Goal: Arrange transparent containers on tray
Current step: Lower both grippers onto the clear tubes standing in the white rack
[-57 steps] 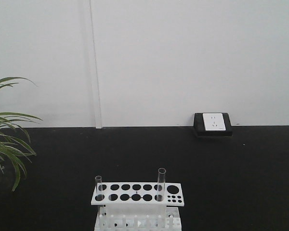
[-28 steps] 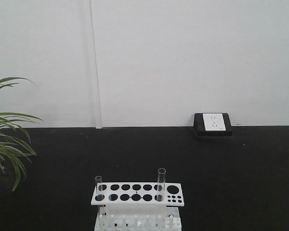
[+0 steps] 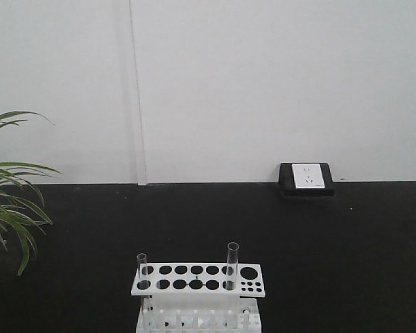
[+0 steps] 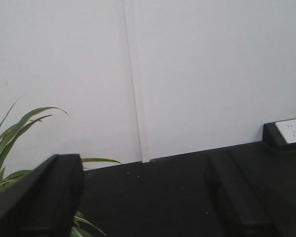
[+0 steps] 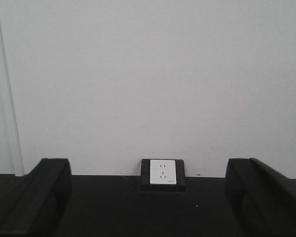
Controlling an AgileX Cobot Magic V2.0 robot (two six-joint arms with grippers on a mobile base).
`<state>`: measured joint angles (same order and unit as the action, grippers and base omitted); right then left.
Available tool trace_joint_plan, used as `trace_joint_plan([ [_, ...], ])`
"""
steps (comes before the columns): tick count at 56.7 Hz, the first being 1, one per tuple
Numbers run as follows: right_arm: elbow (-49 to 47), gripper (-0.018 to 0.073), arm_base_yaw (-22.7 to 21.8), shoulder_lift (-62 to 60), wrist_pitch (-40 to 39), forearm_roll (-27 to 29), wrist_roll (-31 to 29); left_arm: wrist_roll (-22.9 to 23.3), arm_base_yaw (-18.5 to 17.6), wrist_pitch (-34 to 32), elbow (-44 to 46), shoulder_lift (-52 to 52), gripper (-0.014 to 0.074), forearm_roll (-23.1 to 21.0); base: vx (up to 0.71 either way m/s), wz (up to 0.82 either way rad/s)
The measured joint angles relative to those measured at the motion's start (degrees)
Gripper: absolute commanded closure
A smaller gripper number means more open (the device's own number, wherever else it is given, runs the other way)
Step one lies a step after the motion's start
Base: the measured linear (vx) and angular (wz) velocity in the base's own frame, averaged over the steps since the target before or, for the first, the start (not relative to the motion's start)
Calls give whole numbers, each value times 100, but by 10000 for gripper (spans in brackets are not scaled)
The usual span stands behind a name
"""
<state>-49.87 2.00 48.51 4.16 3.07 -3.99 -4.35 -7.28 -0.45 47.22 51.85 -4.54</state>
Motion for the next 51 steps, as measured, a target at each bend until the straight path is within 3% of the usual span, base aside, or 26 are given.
trace_joint_plan([
  [9,9,-118,23,0,-59,93,96,0,-232,-106,0,0,36,-12,0,0],
  [18,401,-56,354,0,-370,93,71,0,-487,-164,-195,0,89,-9,0,0],
  [32,1880,18,1203,0,-1166,-110,-23,0,-831,-405,-1661,0,153,-9,0,0],
  [43,2840,20,1778,147,-2198,-307,-29,0,-1233,-2037,-3157,27,157,-13,0,0],
  [51,2970,20,1860,488,-2828,-307,-29,110,-1348,-3175,-3550,452,157,84,0,0],
])
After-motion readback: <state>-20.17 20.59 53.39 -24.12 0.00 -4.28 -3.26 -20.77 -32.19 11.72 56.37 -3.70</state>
